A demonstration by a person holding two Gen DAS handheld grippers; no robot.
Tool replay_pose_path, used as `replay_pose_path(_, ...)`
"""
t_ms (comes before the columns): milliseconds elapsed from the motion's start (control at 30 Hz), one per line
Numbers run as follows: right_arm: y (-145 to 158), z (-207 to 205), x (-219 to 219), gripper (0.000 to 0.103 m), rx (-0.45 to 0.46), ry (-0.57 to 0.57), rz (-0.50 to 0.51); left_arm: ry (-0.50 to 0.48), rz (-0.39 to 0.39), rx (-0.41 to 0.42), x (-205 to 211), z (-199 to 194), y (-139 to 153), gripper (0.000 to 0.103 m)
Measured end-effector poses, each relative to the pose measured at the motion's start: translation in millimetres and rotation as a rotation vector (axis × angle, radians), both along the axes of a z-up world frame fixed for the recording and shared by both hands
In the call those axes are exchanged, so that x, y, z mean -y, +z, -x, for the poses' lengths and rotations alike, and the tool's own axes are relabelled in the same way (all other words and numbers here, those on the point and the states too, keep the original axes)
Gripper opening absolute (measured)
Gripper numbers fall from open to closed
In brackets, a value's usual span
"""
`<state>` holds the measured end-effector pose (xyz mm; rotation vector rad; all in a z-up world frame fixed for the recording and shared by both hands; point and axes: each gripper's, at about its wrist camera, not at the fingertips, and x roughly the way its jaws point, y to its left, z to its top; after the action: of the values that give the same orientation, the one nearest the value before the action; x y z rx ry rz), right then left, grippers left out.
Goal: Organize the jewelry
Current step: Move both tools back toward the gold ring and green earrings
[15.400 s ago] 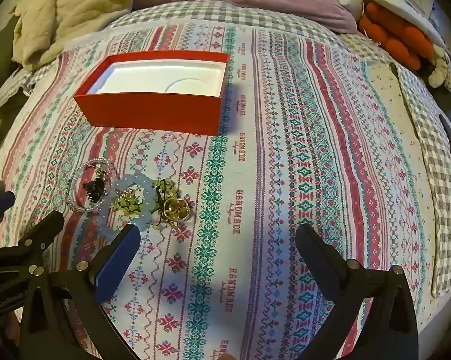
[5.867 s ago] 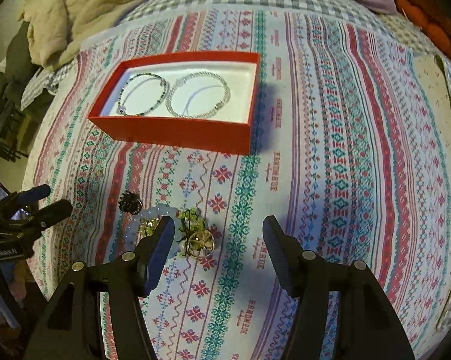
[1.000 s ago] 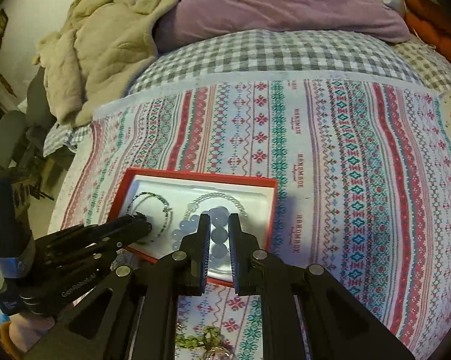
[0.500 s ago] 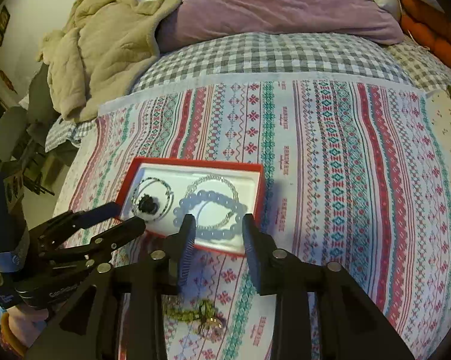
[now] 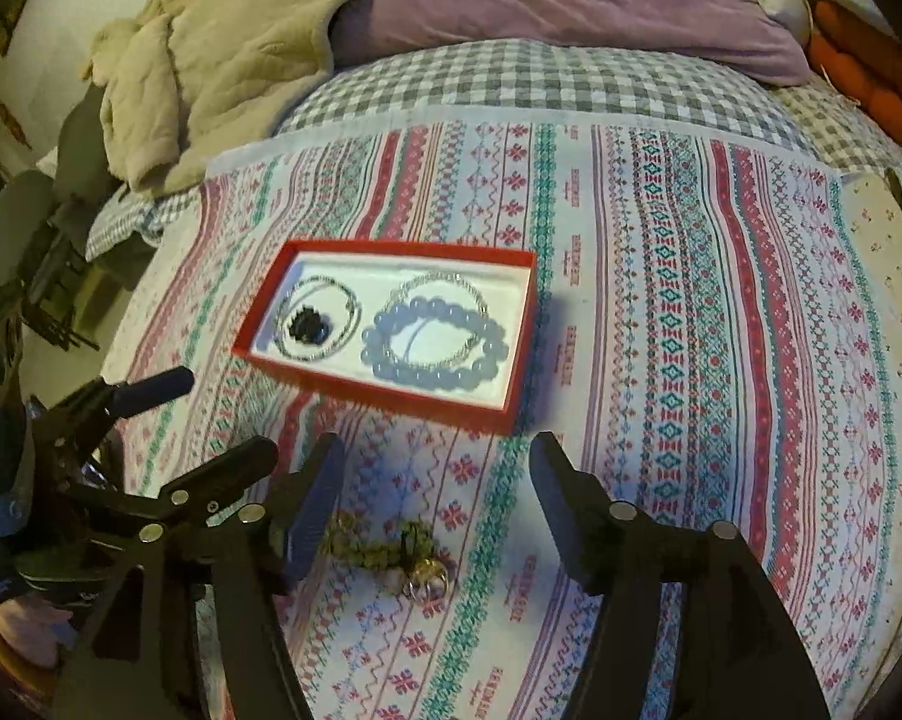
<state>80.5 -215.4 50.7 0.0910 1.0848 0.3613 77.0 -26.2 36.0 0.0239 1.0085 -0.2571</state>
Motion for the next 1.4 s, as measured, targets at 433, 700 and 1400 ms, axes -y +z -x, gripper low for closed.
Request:
replay_pose_path(433, -14, 32, 7, 0.103, 0.05, 0.009, 0.105, -0.028, -0.076, 0.011, -1, 30, -14, 0.102)
replay_pose_path(700, -31, 48, 17, 0.103, 0.022, 0.032, 0.131, -0.027, -0.068, -0.001, -8, 41, -28, 0.102)
replay_pose_path(1400, -54, 51, 24, 0.095, -0.153, 0.01, 0.017, -0.071, -0.055, -0.042, -4, 54, -53, 0.102)
